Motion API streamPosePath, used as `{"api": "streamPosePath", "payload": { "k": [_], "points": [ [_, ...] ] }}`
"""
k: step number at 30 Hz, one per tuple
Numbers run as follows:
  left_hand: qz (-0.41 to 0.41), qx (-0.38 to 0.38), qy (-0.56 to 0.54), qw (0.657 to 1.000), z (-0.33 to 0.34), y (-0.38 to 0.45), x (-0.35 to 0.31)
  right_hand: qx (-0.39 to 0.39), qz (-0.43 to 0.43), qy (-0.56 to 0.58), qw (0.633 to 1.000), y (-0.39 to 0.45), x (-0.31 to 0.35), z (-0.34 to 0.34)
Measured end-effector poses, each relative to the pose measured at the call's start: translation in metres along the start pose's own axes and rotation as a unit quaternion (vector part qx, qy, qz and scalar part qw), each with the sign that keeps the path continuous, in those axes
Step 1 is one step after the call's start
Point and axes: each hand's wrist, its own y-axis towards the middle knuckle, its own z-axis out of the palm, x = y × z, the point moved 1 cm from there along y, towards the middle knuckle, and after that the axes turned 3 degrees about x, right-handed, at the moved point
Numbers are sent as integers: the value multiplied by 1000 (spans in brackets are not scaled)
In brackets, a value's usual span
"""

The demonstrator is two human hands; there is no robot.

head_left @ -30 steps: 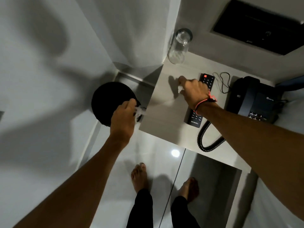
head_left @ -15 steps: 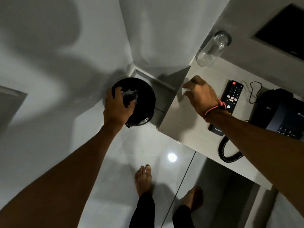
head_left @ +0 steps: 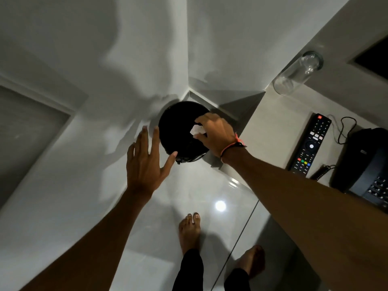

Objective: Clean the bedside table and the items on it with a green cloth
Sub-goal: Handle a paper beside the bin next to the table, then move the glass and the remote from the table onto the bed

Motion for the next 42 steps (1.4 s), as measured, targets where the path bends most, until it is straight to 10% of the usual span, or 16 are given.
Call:
{"api": "streamPosePath", "payload": {
  "k": [26,42],
  "points": [
    [172,-20,54,983,-27,46,-160,-110,214,-171,955,-137,-175,-80],
    [301,7,44,953,-37,141,-325,-109,403,175,892,-160,-211,-67]
  ]
}}
